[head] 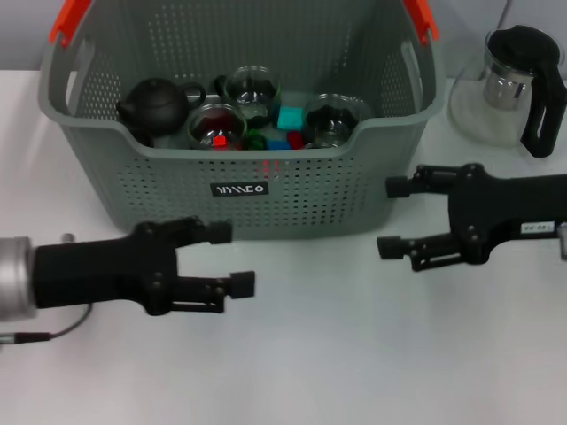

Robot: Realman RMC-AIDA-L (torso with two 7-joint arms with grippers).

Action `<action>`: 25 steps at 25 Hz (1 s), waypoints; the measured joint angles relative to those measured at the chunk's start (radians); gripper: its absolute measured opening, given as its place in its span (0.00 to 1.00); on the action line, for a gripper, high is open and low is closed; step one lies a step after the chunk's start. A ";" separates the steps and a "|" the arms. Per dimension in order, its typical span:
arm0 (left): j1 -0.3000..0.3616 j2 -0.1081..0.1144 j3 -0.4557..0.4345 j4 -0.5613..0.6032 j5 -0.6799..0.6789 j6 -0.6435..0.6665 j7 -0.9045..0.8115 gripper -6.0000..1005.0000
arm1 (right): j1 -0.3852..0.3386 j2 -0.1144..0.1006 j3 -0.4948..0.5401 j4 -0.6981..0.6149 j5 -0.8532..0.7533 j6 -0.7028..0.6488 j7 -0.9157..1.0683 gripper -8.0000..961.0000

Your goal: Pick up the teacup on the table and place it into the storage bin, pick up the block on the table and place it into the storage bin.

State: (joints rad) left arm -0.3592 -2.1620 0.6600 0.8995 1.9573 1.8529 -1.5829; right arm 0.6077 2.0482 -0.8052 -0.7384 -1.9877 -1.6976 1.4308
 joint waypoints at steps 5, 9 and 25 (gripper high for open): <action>-0.047 0.015 0.006 -0.122 0.046 -0.075 0.068 0.96 | -0.001 0.004 -0.034 0.022 -0.032 0.046 -0.002 0.98; -0.066 0.022 0.008 -0.179 0.066 -0.112 0.091 0.96 | 0.004 0.021 -0.048 0.033 -0.077 0.098 -0.004 0.98; -0.061 0.017 0.009 -0.202 0.081 -0.094 0.104 0.96 | 0.001 0.036 -0.053 0.027 -0.110 0.115 -0.031 0.98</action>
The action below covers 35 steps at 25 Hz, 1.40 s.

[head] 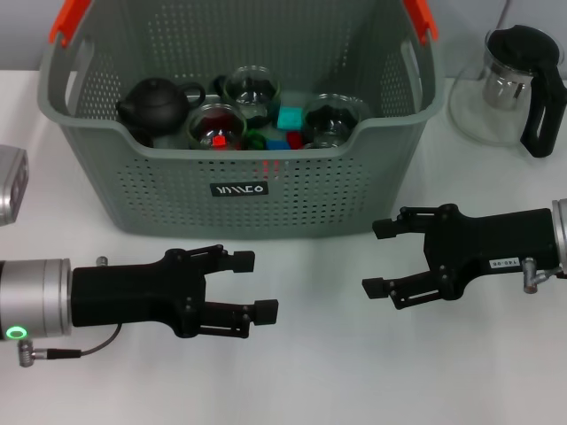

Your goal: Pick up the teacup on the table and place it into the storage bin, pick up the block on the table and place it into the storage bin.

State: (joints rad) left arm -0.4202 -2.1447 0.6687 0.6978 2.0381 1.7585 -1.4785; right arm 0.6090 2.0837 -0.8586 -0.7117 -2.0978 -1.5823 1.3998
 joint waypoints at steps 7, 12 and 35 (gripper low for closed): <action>0.000 -0.003 0.000 -0.002 0.002 0.012 0.000 0.96 | -0.002 -0.003 0.001 0.000 0.001 -0.002 -0.001 0.98; 0.000 -0.003 0.000 -0.003 0.002 0.015 0.001 0.96 | -0.003 -0.005 0.001 0.000 0.001 -0.004 -0.001 0.98; -0.010 0.005 0.003 -0.003 0.022 -0.016 0.047 0.96 | 0.003 -0.007 0.003 -0.002 0.001 -0.007 0.001 0.98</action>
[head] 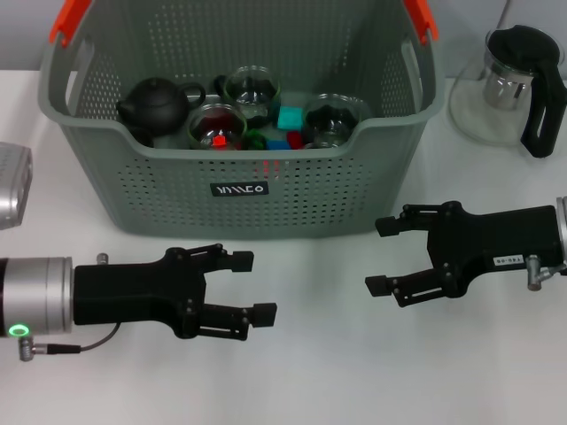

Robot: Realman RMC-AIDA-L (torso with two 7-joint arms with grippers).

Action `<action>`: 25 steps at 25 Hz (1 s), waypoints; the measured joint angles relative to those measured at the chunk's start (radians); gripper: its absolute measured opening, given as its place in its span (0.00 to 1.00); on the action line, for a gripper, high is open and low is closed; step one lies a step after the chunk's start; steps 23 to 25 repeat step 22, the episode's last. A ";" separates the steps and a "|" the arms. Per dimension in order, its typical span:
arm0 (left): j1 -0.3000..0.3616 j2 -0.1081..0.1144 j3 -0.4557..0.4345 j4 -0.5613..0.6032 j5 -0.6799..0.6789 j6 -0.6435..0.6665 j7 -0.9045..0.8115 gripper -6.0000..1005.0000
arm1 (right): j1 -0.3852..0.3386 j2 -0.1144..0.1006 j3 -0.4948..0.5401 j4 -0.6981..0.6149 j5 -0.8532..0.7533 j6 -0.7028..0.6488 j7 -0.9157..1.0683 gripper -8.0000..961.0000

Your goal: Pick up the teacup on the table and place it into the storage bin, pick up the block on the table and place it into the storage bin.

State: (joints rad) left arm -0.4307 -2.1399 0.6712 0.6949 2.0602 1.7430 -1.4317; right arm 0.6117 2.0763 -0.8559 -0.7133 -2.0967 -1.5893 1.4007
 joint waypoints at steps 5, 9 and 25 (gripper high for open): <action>0.000 -0.003 -0.001 0.000 0.000 -0.033 0.001 0.96 | 0.004 0.000 0.000 0.000 0.000 0.001 0.010 0.98; 0.000 -0.005 -0.002 0.000 -0.003 -0.032 0.002 0.96 | 0.005 -0.002 0.002 0.000 0.002 -0.001 0.013 0.98; -0.018 -0.004 -0.009 0.005 -0.016 0.023 0.000 0.96 | -0.009 -0.003 0.064 -0.002 0.005 -0.039 0.015 0.98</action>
